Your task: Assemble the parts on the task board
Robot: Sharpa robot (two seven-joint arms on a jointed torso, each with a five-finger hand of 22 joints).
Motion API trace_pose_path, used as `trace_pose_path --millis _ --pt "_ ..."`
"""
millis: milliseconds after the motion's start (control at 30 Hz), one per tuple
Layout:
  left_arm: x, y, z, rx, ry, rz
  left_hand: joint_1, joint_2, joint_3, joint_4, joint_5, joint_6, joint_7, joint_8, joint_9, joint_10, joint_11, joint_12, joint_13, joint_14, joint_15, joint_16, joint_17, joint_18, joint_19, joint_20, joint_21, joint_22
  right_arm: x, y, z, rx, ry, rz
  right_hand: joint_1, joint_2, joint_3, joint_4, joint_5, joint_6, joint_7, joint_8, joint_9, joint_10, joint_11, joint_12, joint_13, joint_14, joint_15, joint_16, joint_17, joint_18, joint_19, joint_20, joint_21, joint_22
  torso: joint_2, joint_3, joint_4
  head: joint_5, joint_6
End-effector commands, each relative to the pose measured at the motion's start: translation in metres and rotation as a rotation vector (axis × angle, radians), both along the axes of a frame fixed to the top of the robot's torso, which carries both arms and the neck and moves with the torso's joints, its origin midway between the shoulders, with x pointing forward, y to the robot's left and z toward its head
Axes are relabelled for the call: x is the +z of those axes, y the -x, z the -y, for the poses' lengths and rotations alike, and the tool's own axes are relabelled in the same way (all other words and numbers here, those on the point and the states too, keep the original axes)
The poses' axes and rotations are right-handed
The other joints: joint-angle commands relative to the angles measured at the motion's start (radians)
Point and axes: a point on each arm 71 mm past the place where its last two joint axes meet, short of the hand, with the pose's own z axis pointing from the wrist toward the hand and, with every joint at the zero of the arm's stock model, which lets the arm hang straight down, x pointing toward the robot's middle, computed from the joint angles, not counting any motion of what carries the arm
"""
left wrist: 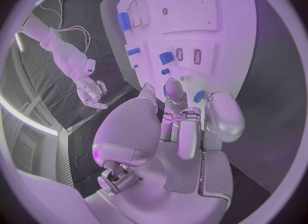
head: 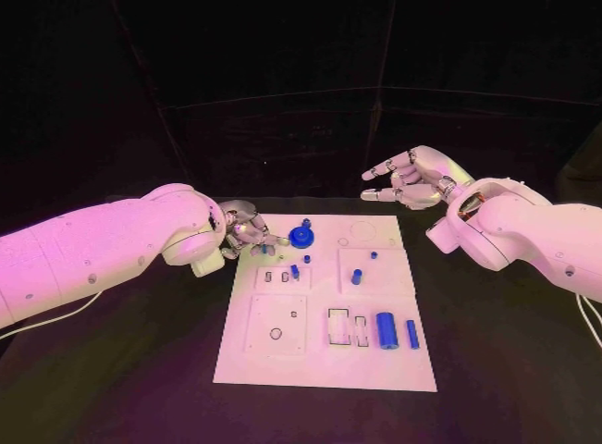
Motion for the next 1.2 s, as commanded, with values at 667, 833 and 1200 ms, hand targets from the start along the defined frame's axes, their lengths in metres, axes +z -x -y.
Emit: trace_pose_path --millis 667,833,1200 --pt "-0.012 -0.01 0.044 -0.106 -0.261 -0.091 -0.055 0.01 -0.131 0.003 -0.008 -0.055 -0.03 0.176 0.166 0.079 -0.03 0.254 0.258 0.107 -0.03 0.015 0.263 -0.038 0.007 -0.022 0.112 0.152 -0.005 -0.008 0.0 -0.03 0.028 -0.074 -0.004 0.006 -0.021 0.001 0.019 0.008 -0.004 0.004 0.001 0.005 -0.007 0.01 0.009 0.048 0.0 -0.008 0.012 0.011 -0.009 -0.002 -0.011 -0.008 -0.001 0.0009 -0.0024 0.01 -0.014" --pt "-0.013 -0.011 0.048 -0.112 -0.27 -0.098 -0.055 0.011 -0.134 0.003 -0.008 -0.057 -0.03 0.179 0.17 0.079 -0.03 0.256 0.26 0.107 -0.03 0.015 0.263 -0.038 0.006 -0.022 0.113 0.154 -0.005 -0.008 -0.001 -0.03 0.033 -0.074 -0.002 0.007 -0.022 0.0 0.024 0.009 -0.004 0.005 0.001 0.006 -0.007 0.011 0.009 0.048 0.0 -0.009 0.012 0.011 -0.008 -0.003 -0.012 -0.008 -0.001 0.0004 -0.0029 0.012 -0.017" --pt "-0.015 -0.014 0.056 -0.13 -0.286 -0.114 -0.05 0.019 -0.135 0.0 -0.007 -0.06 -0.031 0.187 0.181 0.078 -0.03 0.259 0.262 0.107 -0.03 0.015 0.263 -0.038 0.005 -0.022 0.114 0.155 -0.005 -0.008 -0.001 -0.029 0.038 -0.074 -0.001 0.007 -0.023 -0.001 0.025 0.009 -0.004 0.005 0.001 0.006 -0.008 0.011 0.009 0.048 0.0 -0.009 0.01 0.011 -0.008 -0.003 -0.012 -0.009 -0.001 -0.0005 -0.0019 0.012 -0.018"
